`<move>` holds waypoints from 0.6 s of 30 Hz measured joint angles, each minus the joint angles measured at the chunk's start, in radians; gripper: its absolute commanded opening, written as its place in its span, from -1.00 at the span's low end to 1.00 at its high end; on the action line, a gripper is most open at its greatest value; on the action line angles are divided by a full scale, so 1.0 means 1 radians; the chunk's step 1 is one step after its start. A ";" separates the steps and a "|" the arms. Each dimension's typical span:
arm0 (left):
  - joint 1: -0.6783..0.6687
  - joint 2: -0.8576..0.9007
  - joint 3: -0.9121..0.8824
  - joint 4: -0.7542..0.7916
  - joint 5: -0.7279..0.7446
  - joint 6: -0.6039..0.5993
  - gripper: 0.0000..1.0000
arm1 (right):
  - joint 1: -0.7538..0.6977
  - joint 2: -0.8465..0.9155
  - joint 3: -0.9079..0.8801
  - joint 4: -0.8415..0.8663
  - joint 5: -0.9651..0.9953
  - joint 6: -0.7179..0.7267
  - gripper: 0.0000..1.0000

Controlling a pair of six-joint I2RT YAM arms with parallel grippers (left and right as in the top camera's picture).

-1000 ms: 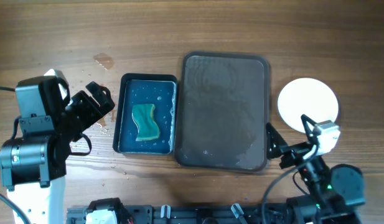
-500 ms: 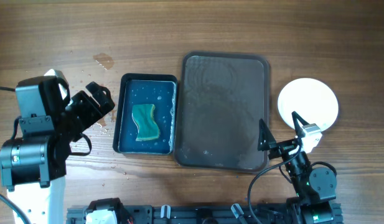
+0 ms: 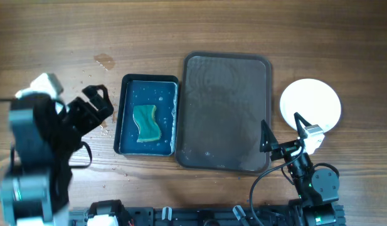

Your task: Clean dirty plates on tray and stack at the side

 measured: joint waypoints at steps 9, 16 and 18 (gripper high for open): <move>-0.069 -0.608 -0.744 0.682 0.087 0.123 1.00 | 0.000 0.004 0.000 -0.002 0.004 0.000 0.99; -0.100 -0.846 -1.015 0.809 0.114 0.148 1.00 | 0.000 0.005 0.000 -0.002 0.004 0.000 0.99; -0.123 -0.847 -1.081 0.882 0.113 0.156 1.00 | 0.000 0.005 0.000 -0.002 0.004 0.000 1.00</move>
